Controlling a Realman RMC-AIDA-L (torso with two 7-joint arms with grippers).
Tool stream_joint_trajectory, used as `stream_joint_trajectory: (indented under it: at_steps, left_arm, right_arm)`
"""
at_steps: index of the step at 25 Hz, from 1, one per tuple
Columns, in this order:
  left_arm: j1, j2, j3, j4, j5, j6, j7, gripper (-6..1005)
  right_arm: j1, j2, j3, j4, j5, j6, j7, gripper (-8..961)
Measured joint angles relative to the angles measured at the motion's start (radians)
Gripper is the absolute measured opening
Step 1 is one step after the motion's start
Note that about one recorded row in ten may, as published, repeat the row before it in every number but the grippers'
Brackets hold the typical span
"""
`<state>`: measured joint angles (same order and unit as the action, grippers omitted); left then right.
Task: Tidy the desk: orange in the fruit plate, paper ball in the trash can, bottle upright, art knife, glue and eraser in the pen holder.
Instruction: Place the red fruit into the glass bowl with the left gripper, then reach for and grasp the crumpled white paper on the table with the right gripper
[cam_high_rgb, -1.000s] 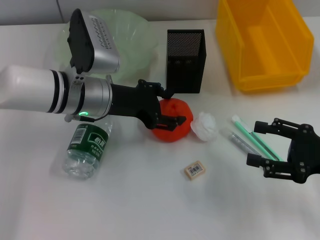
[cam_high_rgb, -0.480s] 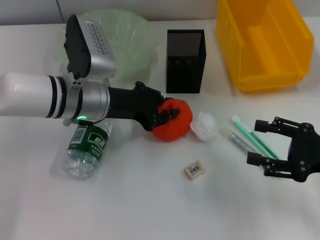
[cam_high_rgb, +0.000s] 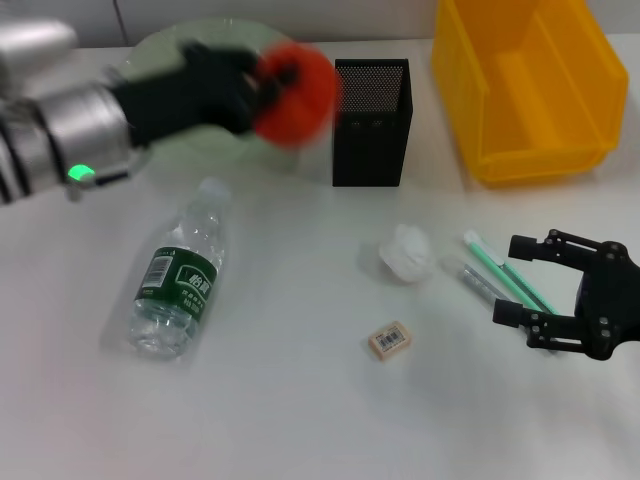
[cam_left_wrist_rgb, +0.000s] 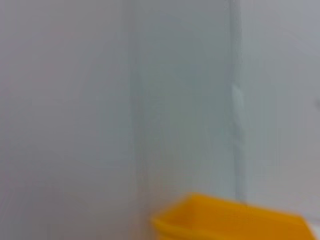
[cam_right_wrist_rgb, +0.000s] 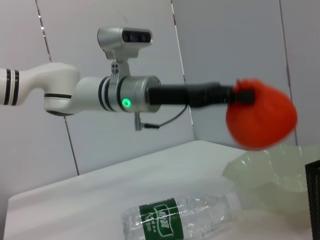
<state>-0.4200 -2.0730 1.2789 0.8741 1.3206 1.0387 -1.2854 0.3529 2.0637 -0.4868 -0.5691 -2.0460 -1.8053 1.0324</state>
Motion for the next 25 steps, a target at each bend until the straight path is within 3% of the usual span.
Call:
stream_joint_trajectory:
  at_steps: [3,4,8,12,15,19,21,22,23,25]
  left_arm:
    - [-0.011,0.001,-0.039,-0.027,-0.069,-0.067,0.001,163]
    - [-0.039,0.0,-0.059,-0.065,-0.101,-0.166,-0.015,157]
    - [-0.095,0.0,-0.065,-0.152,-0.137,-0.251,-0.014,207]
    - [-0.128,0.0,-0.09,-0.21,-0.142,-0.275,-0.025,258]
    - [-0.123,0.001,-0.092,-0.201,-0.142,-0.266,-0.055,380]
    - [-0.088,0.015,-0.088,-0.15,-0.121,-0.163,-0.124,541]
    - [-0.053,0.024,-0.092,-0.109,-0.096,-0.059,-0.14,620]
    - [-0.009,0.041,-0.095,-0.062,-0.075,0.08,-0.138,659]
    - [-0.009,0.041,-0.095,-0.062,-0.075,0.08,-0.138,699]
    - [0.024,0.06,-0.097,-0.034,-0.051,0.213,-0.126,758]
  right_arm:
    - [0.005,0.004,0.0,0.003,0.001,0.0,0.0,783]
    - [0.01,0.009,0.001,0.003,0.002,0.0,0.0,782]
    - [0.014,0.013,-0.002,0.003,0.003,0.0,-0.004,777]
    - [0.014,0.013,-0.003,0.03,0.002,0.002,-0.009,773]
    - [0.015,0.013,0.0,0.037,0.003,0.003,-0.01,770]
    - [0.015,0.013,0.005,0.038,0.006,0.003,-0.01,766]
    - [0.014,0.013,0.009,0.037,0.009,0.003,-0.007,764]
    - [0.009,0.009,0.024,0.031,0.015,-0.004,0.005,763]
    - [0.009,0.009,0.024,0.031,0.015,-0.004,0.005,762]
    - [0.007,0.002,0.045,0.021,0.018,-0.009,0.025,760]
